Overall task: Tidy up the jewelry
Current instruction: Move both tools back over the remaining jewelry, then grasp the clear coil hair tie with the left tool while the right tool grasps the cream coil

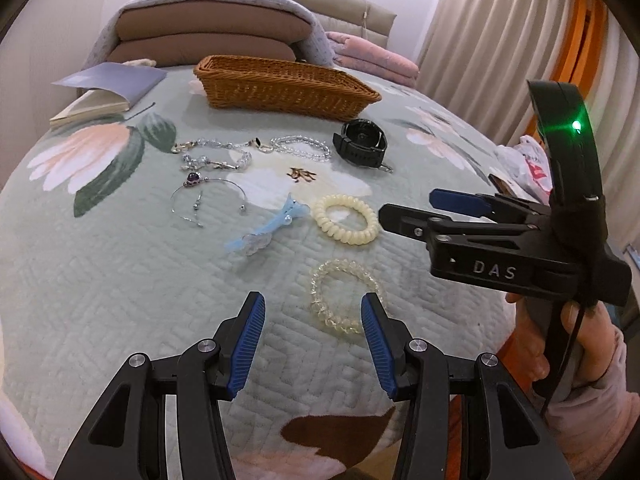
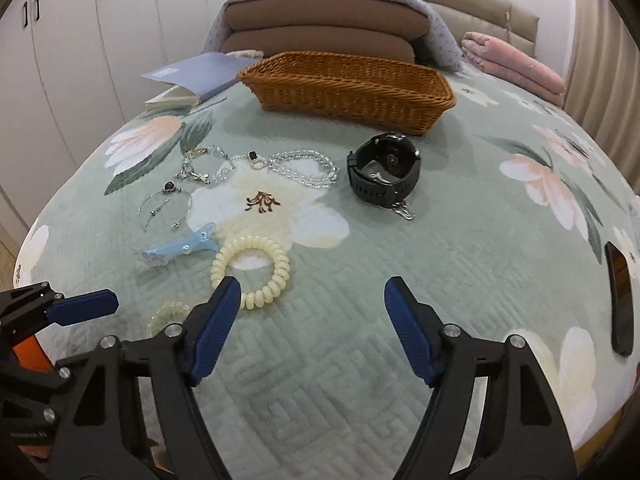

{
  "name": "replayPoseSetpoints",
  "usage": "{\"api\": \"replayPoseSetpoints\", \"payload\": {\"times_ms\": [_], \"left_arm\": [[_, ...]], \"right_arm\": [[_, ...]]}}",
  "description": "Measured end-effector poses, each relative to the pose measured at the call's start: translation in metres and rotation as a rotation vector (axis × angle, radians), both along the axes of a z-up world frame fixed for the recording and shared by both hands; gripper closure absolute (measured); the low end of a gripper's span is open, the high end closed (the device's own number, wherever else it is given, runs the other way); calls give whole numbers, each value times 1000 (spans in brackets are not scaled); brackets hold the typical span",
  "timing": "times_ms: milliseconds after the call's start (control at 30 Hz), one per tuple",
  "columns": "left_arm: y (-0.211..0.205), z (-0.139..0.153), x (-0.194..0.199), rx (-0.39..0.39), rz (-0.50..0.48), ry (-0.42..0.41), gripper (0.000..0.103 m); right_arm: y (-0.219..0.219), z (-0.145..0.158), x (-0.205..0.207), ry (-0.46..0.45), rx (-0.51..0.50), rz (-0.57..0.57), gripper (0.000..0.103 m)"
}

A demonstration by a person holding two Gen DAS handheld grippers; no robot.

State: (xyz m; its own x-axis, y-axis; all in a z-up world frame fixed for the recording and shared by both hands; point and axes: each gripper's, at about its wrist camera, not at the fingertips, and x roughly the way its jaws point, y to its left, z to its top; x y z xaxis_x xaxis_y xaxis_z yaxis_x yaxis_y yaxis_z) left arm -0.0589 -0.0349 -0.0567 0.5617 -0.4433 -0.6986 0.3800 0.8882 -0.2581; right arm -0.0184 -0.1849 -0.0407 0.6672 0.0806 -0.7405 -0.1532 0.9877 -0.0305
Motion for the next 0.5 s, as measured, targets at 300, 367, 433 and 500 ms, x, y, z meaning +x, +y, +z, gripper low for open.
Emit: {"api": "replayPoseSetpoints", "payload": {"times_ms": [300,367,433,500], "left_arm": [[-1,-2,6,12,19,9,51],[-1,-2,7,15,21,6,51],[-3,-2,7,21,22,3,51],[-4,-2,7,25,21,1,51]], "right_arm": [[13,-10,23,41,-18,43,41],[15,-11,26,39,-17,46,41],[17,-12,27,39,-19,50,46],[18,-13,29,41,-18,53,51]]}}
